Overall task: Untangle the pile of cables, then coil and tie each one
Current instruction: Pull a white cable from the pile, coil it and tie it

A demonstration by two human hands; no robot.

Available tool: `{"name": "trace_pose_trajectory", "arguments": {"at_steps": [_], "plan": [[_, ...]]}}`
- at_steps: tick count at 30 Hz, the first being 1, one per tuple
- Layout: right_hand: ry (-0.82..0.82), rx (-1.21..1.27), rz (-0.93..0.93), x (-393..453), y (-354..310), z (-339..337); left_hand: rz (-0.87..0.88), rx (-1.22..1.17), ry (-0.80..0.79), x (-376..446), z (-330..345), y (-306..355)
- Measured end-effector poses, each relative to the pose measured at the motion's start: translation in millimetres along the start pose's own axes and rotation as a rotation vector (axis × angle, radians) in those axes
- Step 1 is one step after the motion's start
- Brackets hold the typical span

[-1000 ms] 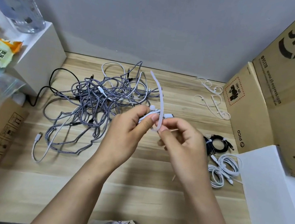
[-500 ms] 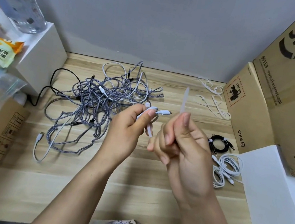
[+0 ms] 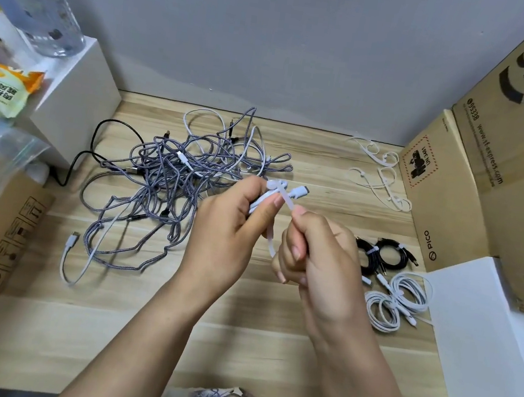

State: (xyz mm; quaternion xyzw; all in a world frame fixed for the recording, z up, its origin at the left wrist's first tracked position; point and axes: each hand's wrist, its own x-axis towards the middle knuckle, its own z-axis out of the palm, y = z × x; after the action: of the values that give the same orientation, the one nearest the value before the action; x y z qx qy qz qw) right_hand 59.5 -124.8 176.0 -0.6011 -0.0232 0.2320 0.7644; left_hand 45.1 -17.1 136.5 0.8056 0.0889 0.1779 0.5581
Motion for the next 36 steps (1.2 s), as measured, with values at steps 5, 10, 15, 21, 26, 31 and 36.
{"name": "trace_pose_trajectory", "arguments": {"at_steps": [5,10,15,21,26,31,36], "plan": [[0.042,-0.005,0.039,2.5,0.1,-1.1,0.006,0.04,0.016,-2.2,1.7,-0.9],[0.051,-0.002,0.063,5.3,2.2,-1.7,0.025,0.083,0.023,-2.2,2.1,-2.4],[0.055,-0.005,0.077,6.9,3.5,-1.8,0.051,0.163,0.023,-3.2,3.6,-4.2],[0.05,0.012,0.08,7.5,4.4,-2.2,0.03,0.105,0.034,-2.3,4.0,-6.8],[0.041,0.01,0.082,8.2,5.2,-1.9,0.03,0.096,0.032,-3.1,3.5,-7.4],[0.049,-0.002,0.085,8.4,5.5,-3.0,0.029,0.116,0.037,-2.5,4.7,-6.8],[0.062,-0.003,0.101,8.3,5.6,-2.7,0.083,0.245,0.056,-5.1,3.6,-5.2]]}}
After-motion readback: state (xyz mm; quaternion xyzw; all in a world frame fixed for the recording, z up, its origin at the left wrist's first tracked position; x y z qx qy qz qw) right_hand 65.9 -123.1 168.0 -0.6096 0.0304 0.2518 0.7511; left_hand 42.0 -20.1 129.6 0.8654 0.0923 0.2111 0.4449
